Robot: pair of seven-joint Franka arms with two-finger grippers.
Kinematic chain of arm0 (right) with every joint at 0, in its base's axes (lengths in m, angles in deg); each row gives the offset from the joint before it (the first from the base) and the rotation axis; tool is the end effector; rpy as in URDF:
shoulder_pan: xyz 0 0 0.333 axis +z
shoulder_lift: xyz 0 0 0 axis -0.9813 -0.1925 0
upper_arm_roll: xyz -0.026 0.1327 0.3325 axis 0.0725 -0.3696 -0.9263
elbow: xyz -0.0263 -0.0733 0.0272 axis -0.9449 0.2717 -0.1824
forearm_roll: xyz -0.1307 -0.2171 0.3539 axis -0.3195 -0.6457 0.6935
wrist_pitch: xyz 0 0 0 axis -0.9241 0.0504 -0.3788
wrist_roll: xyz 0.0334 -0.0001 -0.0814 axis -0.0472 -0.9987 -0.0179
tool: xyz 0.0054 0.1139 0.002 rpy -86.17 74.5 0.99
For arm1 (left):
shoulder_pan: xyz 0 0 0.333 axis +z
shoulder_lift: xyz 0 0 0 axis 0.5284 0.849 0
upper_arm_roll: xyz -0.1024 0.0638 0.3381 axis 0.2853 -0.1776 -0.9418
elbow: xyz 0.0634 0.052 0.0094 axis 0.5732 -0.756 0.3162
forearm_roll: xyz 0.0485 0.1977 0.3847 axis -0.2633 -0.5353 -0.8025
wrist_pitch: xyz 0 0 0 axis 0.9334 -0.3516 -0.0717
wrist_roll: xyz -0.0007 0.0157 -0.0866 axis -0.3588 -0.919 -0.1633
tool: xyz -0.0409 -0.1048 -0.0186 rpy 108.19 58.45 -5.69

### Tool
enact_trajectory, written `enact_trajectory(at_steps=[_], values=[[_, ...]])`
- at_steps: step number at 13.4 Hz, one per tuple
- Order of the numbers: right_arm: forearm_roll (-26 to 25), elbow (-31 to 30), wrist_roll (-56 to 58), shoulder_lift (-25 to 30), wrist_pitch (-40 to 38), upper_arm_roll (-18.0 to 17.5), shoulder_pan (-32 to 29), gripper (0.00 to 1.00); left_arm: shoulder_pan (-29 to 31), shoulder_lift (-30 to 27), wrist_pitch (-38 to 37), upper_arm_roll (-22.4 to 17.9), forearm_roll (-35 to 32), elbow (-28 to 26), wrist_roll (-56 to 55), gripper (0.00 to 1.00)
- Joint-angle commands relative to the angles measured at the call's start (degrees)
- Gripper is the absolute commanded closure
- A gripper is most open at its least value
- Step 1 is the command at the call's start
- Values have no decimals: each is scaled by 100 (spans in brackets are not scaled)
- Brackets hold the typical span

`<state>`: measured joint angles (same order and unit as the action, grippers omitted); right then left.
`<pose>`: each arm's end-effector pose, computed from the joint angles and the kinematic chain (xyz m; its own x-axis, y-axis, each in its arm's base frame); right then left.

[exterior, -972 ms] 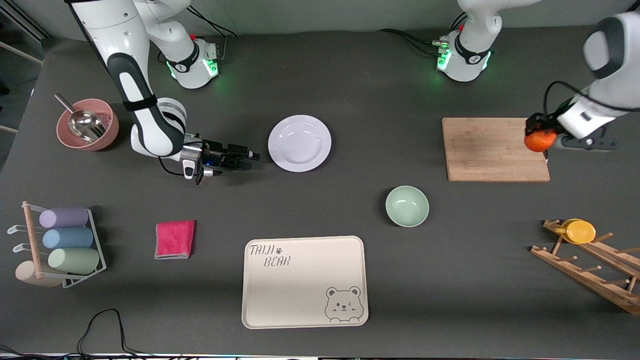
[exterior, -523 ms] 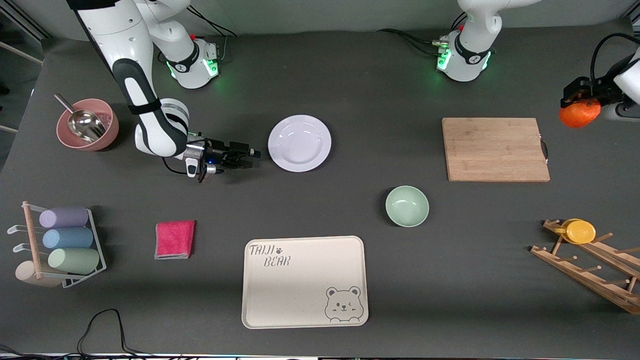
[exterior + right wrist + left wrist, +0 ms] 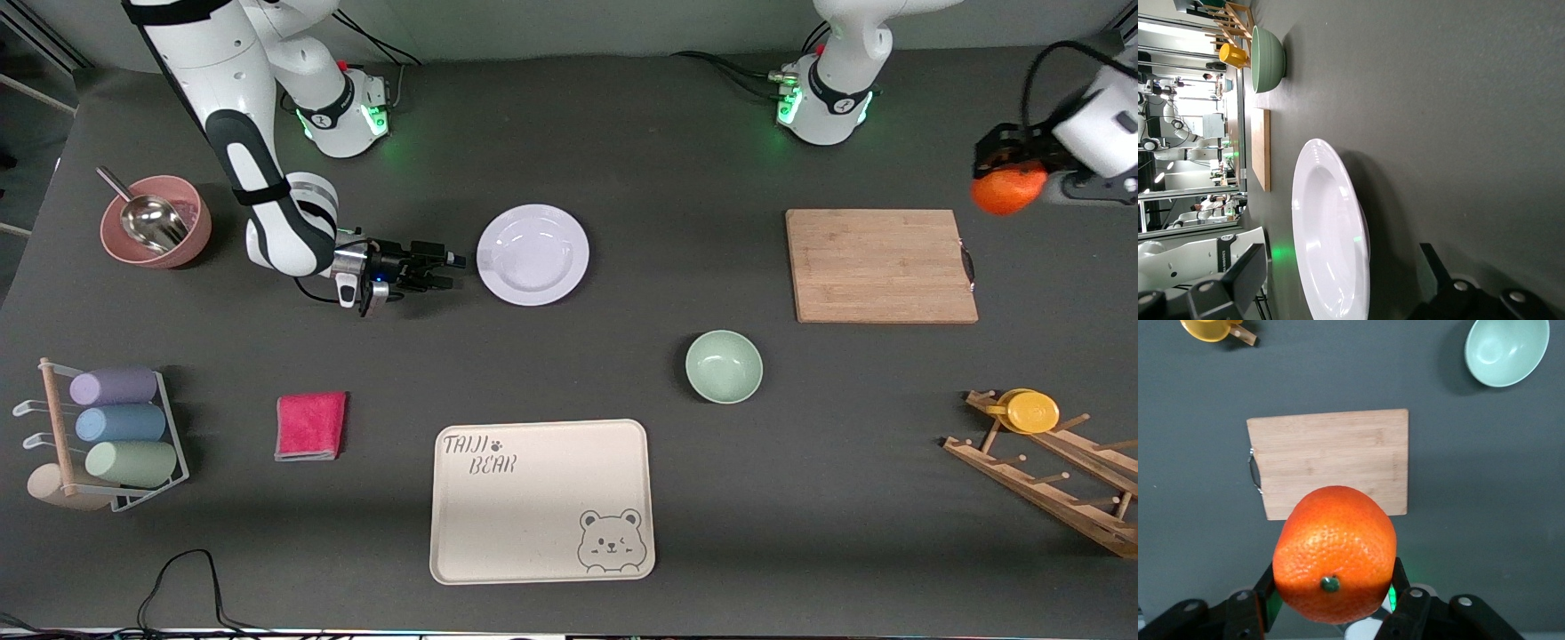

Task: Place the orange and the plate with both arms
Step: 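Lift the orange with the left gripper while the right gripper grips the plate, then carry the orange with the left gripper over the white plate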

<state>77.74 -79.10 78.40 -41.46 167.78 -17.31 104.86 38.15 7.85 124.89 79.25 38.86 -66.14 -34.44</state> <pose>0.4167 0.1587 0.1343 0.9992 0.0323 0.0255 0.0380 -0.4856 -0.8733 0.4995 -0.0322 0.6258 0.9742 -0.0370 -0.2227 -0.0455 -0.9984 -0.0333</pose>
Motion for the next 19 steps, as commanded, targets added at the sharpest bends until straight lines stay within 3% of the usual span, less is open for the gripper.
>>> enact_trajectory(at_steps=[1,6,8,11,16,19], values=[[196,-14,249,-35,-89,65,24,0,-54,255,159,787,460,190,-1461,100],[196,-14,249,-35,-81,65,24,0,-80,966,1433,2527,673,208,-4169,100],[196,-14,249,-44,-81,65,24,0,-263,1344,1969,2968,638,208,-4996,100],[196,-5,249,-88,-81,65,32,0,-957,2020,2708,3057,376,260,-6087,100],[196,4,249,-97,-81,65,41,0,-2170,3584,3350,3031,-977,919,-8143,100],[205,4,240,-97,-89,48,41,0,-2566,4244,3860,3005,-1523,1016,-8769,100]])
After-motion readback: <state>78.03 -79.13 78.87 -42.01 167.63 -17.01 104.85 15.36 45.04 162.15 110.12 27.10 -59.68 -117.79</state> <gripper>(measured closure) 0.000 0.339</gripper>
